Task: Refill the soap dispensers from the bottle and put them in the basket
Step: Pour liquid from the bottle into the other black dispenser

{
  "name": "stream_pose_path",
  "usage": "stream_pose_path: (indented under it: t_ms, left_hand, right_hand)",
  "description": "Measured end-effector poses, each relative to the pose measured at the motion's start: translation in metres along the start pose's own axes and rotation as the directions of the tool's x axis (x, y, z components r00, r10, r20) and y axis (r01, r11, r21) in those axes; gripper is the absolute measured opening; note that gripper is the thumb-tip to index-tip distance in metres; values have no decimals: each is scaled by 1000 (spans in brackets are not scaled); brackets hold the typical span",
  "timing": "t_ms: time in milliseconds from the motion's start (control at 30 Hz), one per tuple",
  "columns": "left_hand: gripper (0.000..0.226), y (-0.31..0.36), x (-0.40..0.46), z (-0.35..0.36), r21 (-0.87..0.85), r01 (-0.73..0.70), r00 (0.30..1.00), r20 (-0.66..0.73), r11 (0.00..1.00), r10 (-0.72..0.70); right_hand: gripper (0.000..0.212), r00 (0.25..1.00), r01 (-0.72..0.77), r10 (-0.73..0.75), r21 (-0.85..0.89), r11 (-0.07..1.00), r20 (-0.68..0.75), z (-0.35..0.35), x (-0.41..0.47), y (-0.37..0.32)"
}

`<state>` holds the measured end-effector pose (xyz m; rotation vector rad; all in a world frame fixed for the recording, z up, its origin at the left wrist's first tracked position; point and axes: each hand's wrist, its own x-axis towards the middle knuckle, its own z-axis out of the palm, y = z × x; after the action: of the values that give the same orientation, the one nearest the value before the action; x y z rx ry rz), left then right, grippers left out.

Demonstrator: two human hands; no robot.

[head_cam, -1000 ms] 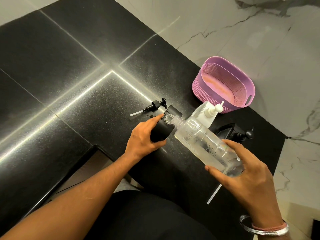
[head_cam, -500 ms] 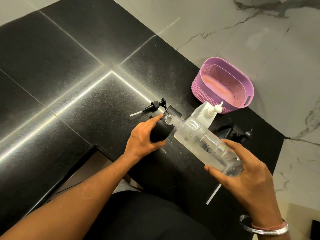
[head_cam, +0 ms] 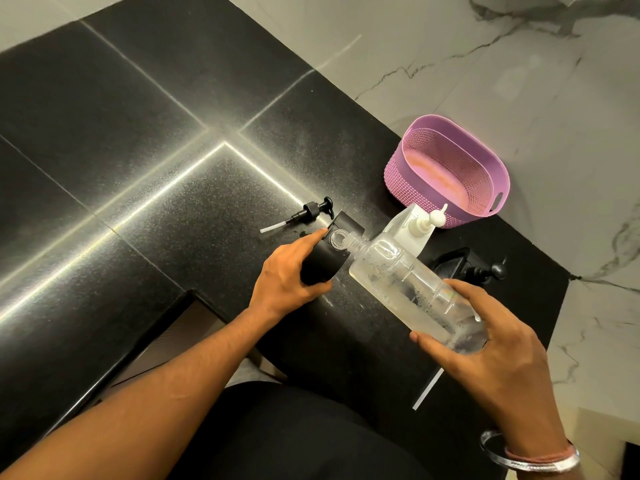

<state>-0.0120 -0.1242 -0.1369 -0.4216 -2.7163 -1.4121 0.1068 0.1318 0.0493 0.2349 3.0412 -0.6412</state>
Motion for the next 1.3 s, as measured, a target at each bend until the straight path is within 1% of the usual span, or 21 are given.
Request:
stream_pose_path:
  t_ms: [567,967,1300]
  left_hand:
    - [90,-1,0,0,-6,-13,1000,-4,1000,13]
    - [92,-3,0,1,-12,7,1000,23,1000,-6]
    - [90,-2,0,0,-6,2,1000,18,1000,-2]
  right_hand:
    - [88,1000,-4,4,-8,1000,15,1,-1,1]
    - [85,1000,0,0,-6,1000,0,0,-1,-2]
    - [86,1000,-1,1,-9,1000,10,0,-2,-2]
